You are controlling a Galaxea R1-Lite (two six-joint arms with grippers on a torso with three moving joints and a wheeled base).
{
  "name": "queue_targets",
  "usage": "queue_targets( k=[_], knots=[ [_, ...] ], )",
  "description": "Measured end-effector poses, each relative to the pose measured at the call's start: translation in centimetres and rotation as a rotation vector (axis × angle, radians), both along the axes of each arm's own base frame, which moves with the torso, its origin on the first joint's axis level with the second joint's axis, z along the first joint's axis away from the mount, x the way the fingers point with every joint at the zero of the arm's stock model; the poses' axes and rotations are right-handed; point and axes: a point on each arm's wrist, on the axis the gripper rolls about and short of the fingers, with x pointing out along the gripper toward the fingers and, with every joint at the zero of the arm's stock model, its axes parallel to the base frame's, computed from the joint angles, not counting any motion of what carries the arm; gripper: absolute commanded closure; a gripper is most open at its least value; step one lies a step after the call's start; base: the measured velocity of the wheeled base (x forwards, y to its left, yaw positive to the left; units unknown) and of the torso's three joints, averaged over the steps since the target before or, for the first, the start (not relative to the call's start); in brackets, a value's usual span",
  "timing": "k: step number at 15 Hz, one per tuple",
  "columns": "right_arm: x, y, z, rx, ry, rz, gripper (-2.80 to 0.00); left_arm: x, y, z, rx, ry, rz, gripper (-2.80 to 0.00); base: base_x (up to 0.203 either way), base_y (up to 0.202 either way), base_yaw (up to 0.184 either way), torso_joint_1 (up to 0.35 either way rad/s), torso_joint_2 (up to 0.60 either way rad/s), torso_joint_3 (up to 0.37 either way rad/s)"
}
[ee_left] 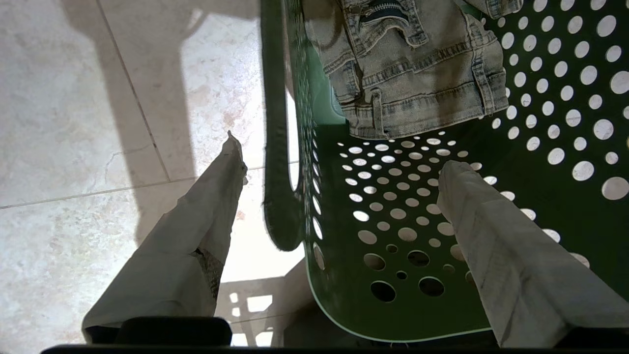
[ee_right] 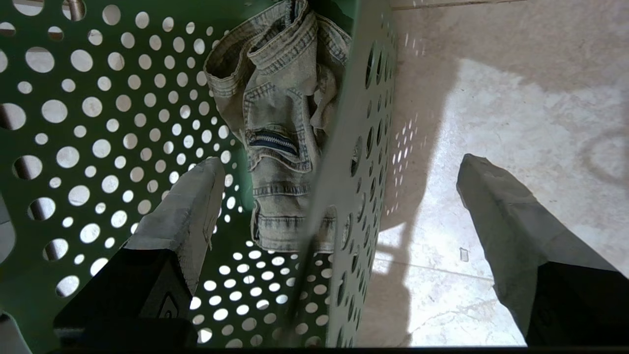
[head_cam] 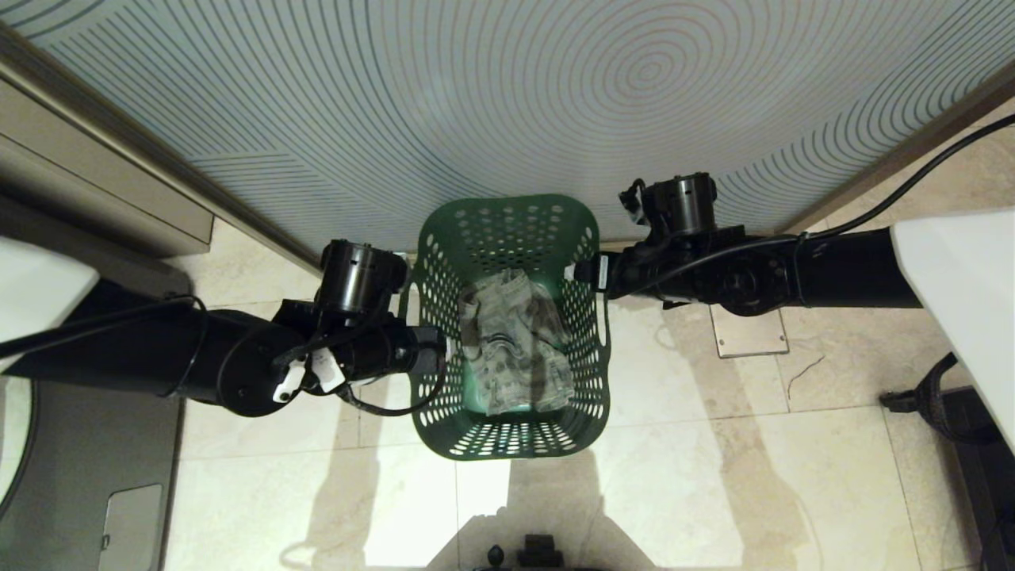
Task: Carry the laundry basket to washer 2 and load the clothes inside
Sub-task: Pick up the clothes basket and put it beside the washing machine
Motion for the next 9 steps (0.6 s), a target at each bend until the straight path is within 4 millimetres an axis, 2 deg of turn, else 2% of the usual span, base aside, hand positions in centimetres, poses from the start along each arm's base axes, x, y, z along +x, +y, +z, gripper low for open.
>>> queue_targets(
  k=[4, 9],
  knots=[
    [0.5, 0.5, -0.7, 0.0, 0.007, 0.004, -2.8, 1.2, -0.7, -0.2, -0.005, -0.023, 0.01, -2.8, 0.0, 0.0, 0.0, 0.0, 0.0, 0.0],
    [-0.5, 1.7, 0.6, 0.011, -0.013, 0.034, -2.8, 1.9, -1.0, -0.2, 0.001, -0.035, 0.027, -2.8, 0.0, 0.0, 0.0, 0.0, 0.0, 0.0]
  ],
)
